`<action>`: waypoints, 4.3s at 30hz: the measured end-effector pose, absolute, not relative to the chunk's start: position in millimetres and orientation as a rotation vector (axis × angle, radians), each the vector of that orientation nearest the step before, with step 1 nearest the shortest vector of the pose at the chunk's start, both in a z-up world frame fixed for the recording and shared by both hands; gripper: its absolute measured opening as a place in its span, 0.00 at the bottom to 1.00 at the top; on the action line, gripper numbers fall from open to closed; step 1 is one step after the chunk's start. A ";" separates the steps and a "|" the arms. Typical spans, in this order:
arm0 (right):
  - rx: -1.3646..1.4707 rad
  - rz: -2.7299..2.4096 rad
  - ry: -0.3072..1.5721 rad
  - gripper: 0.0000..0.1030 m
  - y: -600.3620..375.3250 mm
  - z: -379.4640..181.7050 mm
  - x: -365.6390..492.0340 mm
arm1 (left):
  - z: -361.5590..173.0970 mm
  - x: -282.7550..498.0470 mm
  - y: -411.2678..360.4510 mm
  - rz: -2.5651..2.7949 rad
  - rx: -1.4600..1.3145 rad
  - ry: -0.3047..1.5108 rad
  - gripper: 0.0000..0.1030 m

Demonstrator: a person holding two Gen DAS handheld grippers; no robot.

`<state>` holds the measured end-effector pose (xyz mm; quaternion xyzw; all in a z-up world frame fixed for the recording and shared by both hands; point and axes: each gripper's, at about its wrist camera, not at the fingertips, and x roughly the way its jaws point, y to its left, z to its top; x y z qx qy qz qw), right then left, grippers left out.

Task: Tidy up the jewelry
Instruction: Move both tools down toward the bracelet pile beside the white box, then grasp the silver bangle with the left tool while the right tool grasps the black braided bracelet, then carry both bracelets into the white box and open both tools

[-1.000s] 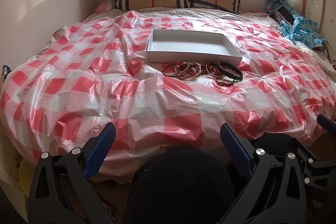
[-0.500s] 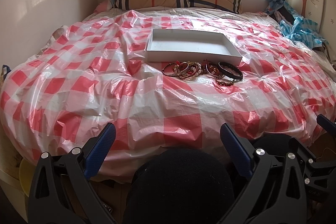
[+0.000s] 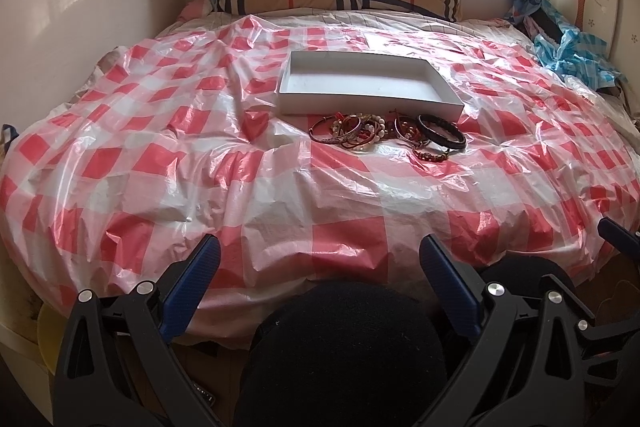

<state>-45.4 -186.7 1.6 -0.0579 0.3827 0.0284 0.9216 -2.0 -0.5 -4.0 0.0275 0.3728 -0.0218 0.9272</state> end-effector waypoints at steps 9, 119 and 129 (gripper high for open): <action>-0.092 0.166 0.703 0.93 -202.5 24.6 -18.1 | 2.2 8.9 -14.4 -0.180 -0.013 0.824 0.93; 0.012 0.398 0.733 0.67 -206.3 -31.6 269.5 | -11.1 293.8 -27.8 -0.239 0.043 0.813 0.60; 0.013 0.393 0.755 0.67 -205.7 -46.3 283.7 | -28.7 306.3 -28.5 -0.233 0.041 0.834 0.60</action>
